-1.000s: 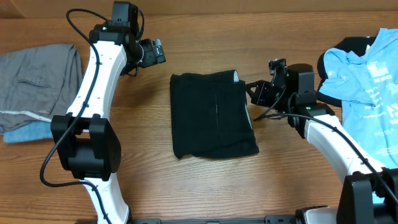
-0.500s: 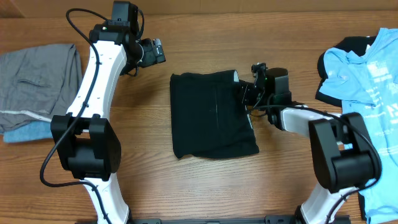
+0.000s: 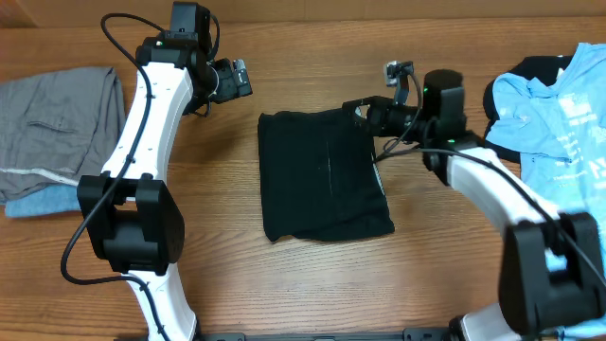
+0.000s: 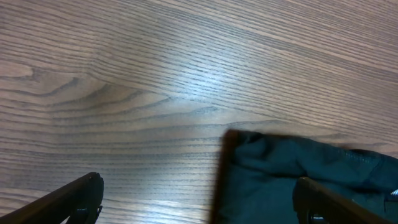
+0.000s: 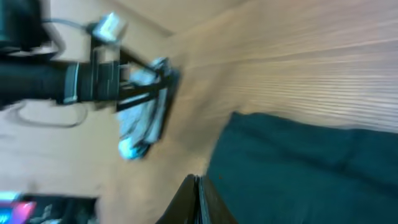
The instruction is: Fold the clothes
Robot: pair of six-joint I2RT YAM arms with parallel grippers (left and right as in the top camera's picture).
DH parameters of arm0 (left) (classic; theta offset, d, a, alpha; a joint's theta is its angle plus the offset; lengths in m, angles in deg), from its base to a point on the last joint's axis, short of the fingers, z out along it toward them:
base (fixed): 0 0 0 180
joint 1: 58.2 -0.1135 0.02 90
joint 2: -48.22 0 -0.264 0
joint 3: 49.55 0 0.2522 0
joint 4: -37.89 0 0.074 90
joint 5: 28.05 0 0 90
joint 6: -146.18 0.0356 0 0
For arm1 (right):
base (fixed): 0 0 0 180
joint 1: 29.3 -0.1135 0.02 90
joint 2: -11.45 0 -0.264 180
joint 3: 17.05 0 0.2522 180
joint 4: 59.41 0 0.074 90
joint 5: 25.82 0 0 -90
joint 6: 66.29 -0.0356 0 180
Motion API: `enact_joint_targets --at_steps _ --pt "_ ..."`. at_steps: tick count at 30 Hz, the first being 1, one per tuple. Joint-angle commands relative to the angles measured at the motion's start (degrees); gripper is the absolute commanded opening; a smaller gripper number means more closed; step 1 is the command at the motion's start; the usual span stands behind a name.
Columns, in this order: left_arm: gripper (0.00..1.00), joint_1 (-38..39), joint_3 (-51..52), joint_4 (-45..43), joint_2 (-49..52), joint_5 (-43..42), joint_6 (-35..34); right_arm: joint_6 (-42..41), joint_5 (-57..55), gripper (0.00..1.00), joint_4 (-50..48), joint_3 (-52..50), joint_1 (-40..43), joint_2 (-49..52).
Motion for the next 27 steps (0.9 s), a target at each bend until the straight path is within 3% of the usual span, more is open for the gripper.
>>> enact_joint_targets --at_steps 1,4,7,18,27 --pt "1.00 0.11 -0.52 -0.07 -1.77 -0.44 -0.57 4.70 6.67 0.04 12.26 0.26 -0.52 -1.07" --pt "1.00 0.11 -0.52 -0.07 -1.77 -0.42 -0.57 16.48 4.57 0.04 24.61 -0.07 -2.19 0.22" --pt "1.00 0.11 -0.52 -0.07 -1.77 -0.44 -0.57 18.56 -4.57 0.04 28.68 -1.62 -4.35 1.88" --pt "1.00 0.11 -0.52 -0.07 -1.77 -0.42 -0.57 18.08 -9.92 0.04 18.97 -12.52 -5.40 7.54" --pt "1.00 0.11 -0.52 -0.07 -1.77 -0.44 -0.57 17.35 -11.08 0.04 17.55 -13.29 -5.42 9.88"
